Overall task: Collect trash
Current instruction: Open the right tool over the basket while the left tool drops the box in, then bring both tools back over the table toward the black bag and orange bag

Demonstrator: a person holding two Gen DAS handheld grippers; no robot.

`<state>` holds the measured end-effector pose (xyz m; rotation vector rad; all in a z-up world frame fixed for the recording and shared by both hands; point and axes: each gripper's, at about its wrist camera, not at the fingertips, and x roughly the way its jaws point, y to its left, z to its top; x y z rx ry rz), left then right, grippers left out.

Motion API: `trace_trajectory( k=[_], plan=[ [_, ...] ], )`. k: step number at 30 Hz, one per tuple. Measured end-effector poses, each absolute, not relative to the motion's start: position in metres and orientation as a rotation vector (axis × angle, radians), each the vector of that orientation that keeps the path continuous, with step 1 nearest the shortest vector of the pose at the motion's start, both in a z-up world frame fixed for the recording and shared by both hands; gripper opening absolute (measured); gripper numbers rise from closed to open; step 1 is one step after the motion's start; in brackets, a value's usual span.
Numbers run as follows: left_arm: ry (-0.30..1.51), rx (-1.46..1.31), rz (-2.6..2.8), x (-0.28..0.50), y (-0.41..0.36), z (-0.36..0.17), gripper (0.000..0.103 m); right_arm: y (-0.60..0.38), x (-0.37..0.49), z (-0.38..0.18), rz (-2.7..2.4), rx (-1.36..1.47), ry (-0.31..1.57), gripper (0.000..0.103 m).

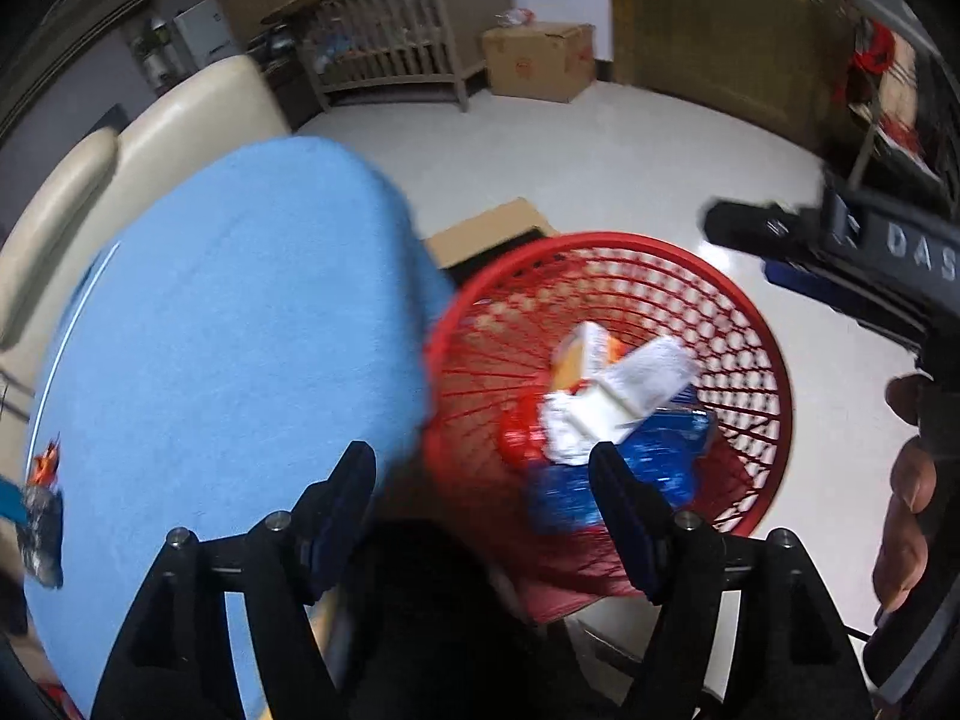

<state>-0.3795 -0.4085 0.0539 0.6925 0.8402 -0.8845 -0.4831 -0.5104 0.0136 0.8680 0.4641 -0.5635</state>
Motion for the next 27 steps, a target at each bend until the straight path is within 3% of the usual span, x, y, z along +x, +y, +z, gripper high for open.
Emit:
trace_trajectory(
  k=[15,23,27],
  plan=[
    [0.900,0.419,-0.586,-0.277,-0.280,0.070,0.075,-0.419,-0.383,0.030,-0.383,0.659,0.646,0.068],
    [0.955,0.299,-0.487,-0.239,-0.224,0.051,0.075,-0.353,-0.314,0.025,-0.294,0.510,0.781,0.083],
    [0.981,0.244,-0.445,-0.218,-0.196,0.045,0.075,-0.327,-0.287,0.019,-0.268,0.455,0.837,0.084]
  ],
)
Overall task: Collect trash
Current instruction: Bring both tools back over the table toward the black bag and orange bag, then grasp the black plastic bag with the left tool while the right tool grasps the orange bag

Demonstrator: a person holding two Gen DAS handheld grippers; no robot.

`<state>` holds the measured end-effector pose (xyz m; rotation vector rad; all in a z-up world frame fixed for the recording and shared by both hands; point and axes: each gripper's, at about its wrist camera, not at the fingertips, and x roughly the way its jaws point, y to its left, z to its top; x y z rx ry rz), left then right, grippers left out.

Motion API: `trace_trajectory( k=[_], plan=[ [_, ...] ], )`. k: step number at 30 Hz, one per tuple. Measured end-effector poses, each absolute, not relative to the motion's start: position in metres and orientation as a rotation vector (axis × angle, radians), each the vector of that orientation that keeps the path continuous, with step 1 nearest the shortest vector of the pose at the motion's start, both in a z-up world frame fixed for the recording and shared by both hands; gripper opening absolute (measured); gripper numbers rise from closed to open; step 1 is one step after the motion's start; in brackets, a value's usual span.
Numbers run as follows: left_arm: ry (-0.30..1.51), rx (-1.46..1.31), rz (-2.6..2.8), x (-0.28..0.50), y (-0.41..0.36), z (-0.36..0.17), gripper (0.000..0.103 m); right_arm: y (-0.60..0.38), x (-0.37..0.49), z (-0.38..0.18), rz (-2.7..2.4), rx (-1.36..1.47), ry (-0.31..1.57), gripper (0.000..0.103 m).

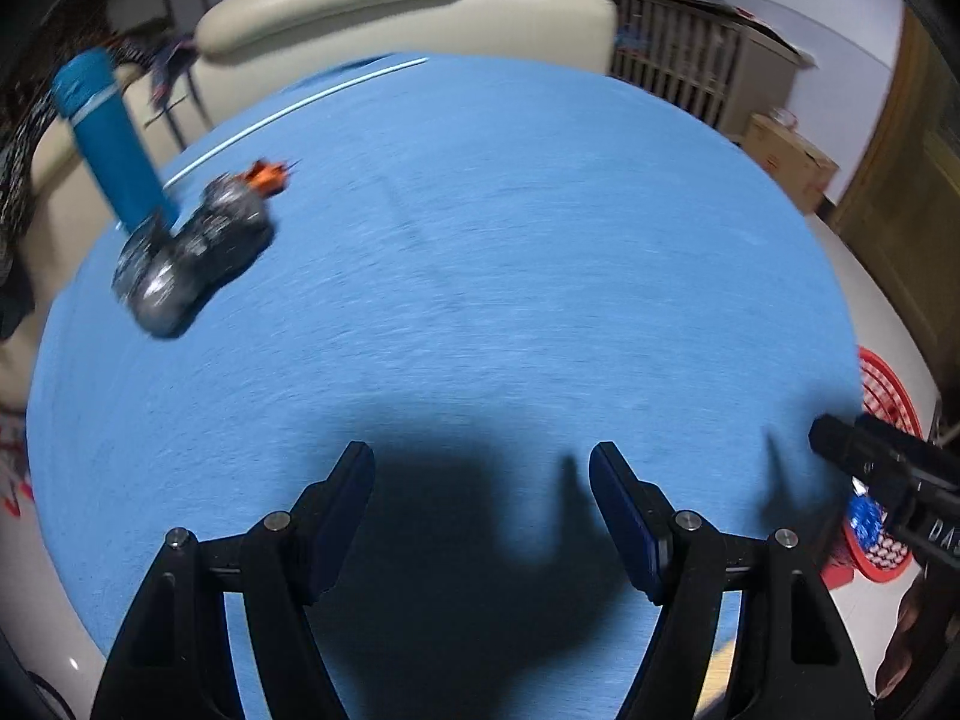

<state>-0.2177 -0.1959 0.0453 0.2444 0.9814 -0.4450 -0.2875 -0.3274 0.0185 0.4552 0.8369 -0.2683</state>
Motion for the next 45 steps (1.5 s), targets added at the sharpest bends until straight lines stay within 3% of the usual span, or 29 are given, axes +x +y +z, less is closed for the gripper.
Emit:
trace_trajectory(
  k=[14,19,20,21,23,24,25,28,45],
  plan=[
    [0.904,0.074,-0.240,-0.103,-0.095,0.040,0.075,-0.261,-0.216,0.014,-0.233,0.231,0.920,0.094],
    [0.877,0.069,-0.271,-0.066,-0.095,0.042,0.076,-0.255,-0.199,0.014,-0.233,0.221,0.926,0.095],
    [0.869,0.091,-0.293,-0.060,-0.100,0.040,0.077,-0.255,-0.196,0.015,-0.232,0.223,0.925,0.095],
    [0.875,0.110,-0.308,-0.057,-0.106,0.037,0.085,-0.255,-0.192,0.015,-0.230,0.228,0.922,0.095],
    [0.904,0.155,-0.311,-0.050,-0.116,0.026,0.087,-0.254,-0.183,0.017,-0.222,0.239,0.919,0.095],
    [0.911,0.170,-0.319,-0.048,-0.118,0.020,0.075,-0.254,-0.177,0.018,-0.216,0.244,0.920,0.095],
    [0.917,0.179,-0.325,-0.048,-0.120,0.014,0.041,-0.254,-0.168,0.019,-0.204,0.252,0.922,0.095],
    [0.920,0.159,-0.325,-0.051,-0.113,0.009,0.034,-0.248,-0.144,0.026,-0.178,0.250,0.909,0.095],
    [0.931,0.003,-0.191,-0.112,-0.062,0.010,0.033,-0.100,0.071,0.063,0.134,-0.098,0.807,0.095]
  ],
)
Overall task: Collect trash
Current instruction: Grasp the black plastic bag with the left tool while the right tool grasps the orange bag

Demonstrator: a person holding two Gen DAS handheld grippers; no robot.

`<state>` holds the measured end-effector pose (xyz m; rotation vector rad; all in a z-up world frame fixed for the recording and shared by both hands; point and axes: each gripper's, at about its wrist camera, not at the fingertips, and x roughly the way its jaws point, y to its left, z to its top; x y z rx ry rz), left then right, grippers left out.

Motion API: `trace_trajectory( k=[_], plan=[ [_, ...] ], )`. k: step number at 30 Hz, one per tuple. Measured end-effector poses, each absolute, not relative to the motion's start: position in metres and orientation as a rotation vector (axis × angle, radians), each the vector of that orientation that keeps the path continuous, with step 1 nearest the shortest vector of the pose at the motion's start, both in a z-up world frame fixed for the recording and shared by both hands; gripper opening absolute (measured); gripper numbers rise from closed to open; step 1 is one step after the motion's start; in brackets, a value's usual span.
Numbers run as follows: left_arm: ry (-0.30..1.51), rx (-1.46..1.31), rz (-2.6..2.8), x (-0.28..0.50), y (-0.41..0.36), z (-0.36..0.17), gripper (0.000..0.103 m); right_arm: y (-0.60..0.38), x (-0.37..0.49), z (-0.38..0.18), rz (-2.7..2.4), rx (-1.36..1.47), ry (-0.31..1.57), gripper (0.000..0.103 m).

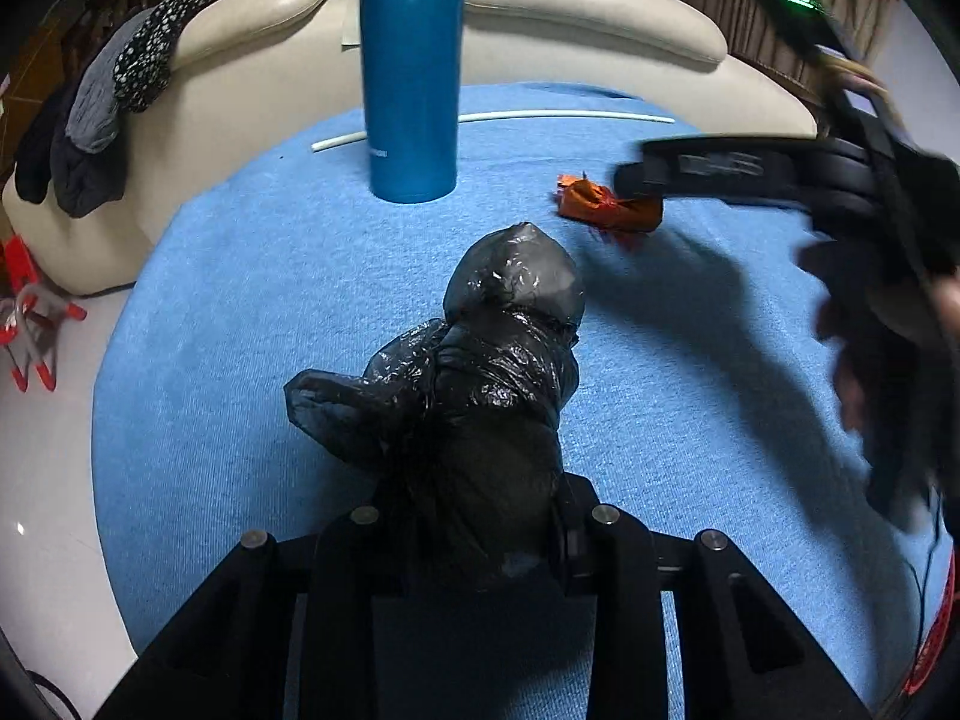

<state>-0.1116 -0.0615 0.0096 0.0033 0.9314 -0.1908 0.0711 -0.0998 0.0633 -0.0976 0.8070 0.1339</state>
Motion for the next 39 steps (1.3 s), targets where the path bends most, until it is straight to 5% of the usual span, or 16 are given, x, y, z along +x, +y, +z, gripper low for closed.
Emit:
trace_trajectory(
  k=[6,9,12,25,26,27,28,29,37,38,39],
  plan=[
    [0.935,-0.003,-0.192,-0.108,-0.062,0.010,0.033,-0.073,0.113,0.038,0.108,-0.238,0.866,0.091],
    [0.933,0.006,-0.190,-0.107,-0.064,0.010,0.033,-0.078,0.115,0.029,0.127,-0.227,0.898,0.048],
    [0.933,0.012,-0.184,-0.106,-0.066,0.011,0.033,-0.077,0.110,0.031,0.130,-0.228,0.921,0.022],
    [0.938,0.010,-0.165,-0.110,-0.067,0.011,0.033,-0.097,0.064,0.030,0.187,-0.159,0.969,0.023],
    [0.938,0.006,-0.165,-0.110,-0.066,0.011,0.034,-0.099,0.063,0.030,0.193,-0.156,0.970,0.031],
    [0.938,0.006,-0.164,-0.111,-0.066,0.011,0.034,-0.101,0.062,0.030,0.189,-0.150,0.974,0.058],
    [0.938,0.006,-0.164,-0.111,-0.067,0.012,0.034,-0.104,0.060,0.031,0.181,-0.139,0.967,0.073],
    [0.939,0.007,-0.162,-0.111,-0.067,0.012,0.034,-0.107,0.058,0.033,0.174,-0.123,0.944,0.080],
    [0.938,0.022,-0.162,-0.114,-0.069,0.012,0.034,-0.094,0.077,0.036,0.149,-0.119,0.896,0.078],
    [0.937,0.028,-0.161,-0.114,-0.070,0.012,0.034,-0.092,0.079,0.034,0.151,-0.124,0.908,0.070],
    [0.935,0.033,-0.160,-0.114,-0.070,0.011,0.034,-0.088,0.081,0.028,0.156,-0.125,0.934,0.035]
  ],
)
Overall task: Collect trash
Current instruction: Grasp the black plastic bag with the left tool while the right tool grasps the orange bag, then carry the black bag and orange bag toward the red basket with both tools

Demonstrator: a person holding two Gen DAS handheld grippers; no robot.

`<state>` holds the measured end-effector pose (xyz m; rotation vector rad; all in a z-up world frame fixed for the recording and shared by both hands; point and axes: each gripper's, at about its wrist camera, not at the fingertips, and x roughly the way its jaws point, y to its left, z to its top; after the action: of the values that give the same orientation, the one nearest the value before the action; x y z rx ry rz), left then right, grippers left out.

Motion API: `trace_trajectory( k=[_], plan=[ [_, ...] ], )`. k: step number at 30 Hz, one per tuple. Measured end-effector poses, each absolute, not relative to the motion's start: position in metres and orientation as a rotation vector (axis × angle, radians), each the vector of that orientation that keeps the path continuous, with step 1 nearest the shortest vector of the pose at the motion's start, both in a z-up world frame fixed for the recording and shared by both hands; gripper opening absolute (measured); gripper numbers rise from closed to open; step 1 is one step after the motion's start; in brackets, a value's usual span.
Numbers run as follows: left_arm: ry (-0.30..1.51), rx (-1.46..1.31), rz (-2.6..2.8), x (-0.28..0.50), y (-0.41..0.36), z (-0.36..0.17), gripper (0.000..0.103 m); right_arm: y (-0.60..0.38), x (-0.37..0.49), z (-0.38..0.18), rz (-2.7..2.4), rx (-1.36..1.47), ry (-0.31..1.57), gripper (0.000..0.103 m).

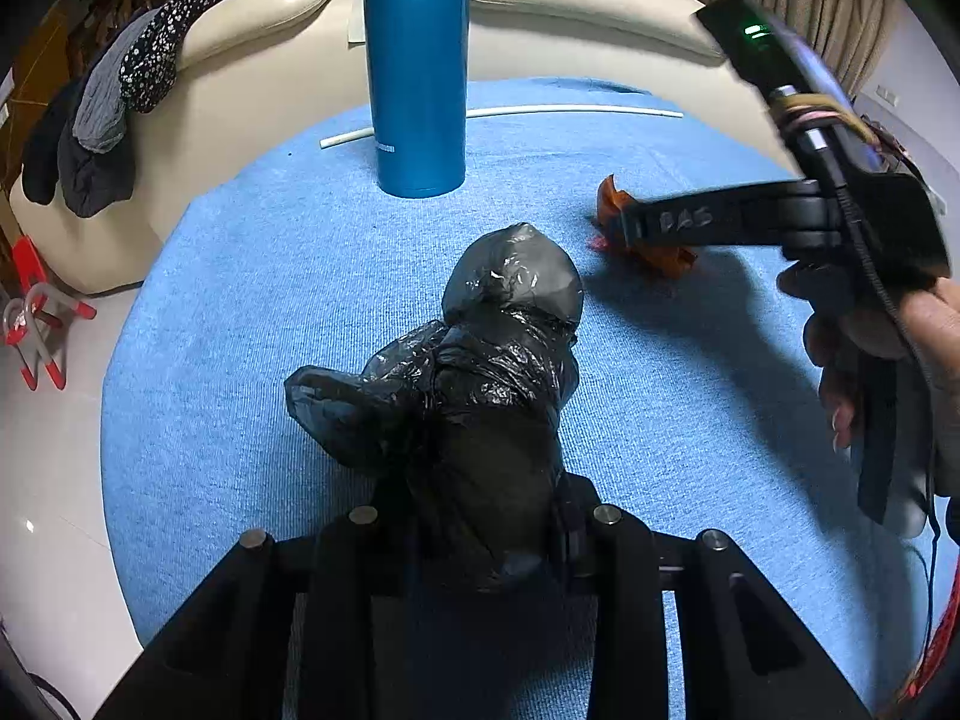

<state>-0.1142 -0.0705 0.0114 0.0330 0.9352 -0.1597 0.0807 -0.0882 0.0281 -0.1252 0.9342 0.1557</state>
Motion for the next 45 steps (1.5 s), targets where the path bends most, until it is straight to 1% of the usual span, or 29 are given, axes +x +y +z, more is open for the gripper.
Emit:
trace_trajectory(
  k=[1,2,3,6,12,18,26,39,45],
  plan=[
    [0.935,0.034,-0.159,-0.114,-0.071,0.011,0.034,-0.087,0.080,0.027,0.152,-0.130,0.934,0.034],
    [0.936,0.035,-0.158,-0.115,-0.071,0.011,0.034,-0.085,0.080,0.026,0.151,-0.131,0.938,0.030],
    [0.937,0.036,-0.157,-0.115,-0.072,0.011,0.034,-0.085,0.078,0.026,0.160,-0.127,0.944,0.029],
    [0.941,0.039,-0.158,-0.117,-0.075,0.014,0.033,-0.088,0.062,0.030,0.161,-0.137,0.930,0.029],
    [0.923,0.066,-0.177,-0.134,-0.094,0.023,0.033,-0.114,0.017,0.041,0.134,-0.068,0.908,0.029],
    [0.904,0.093,-0.216,-0.163,-0.124,0.035,0.033,-0.146,-0.050,0.052,0.097,0.002,0.883,0.029],
    [0.893,0.143,-0.255,-0.202,-0.162,0.046,0.033,-0.200,-0.129,0.055,0.032,0.126,0.851,0.029],
    [0.874,0.235,-0.340,-0.255,-0.215,0.051,0.033,-0.244,-0.211,0.054,-0.034,0.237,0.790,0.029],
    [0.864,0.263,-0.369,-0.252,-0.203,0.052,0.033,-0.257,-0.245,0.053,-0.074,0.247,0.761,0.029]
  ],
)
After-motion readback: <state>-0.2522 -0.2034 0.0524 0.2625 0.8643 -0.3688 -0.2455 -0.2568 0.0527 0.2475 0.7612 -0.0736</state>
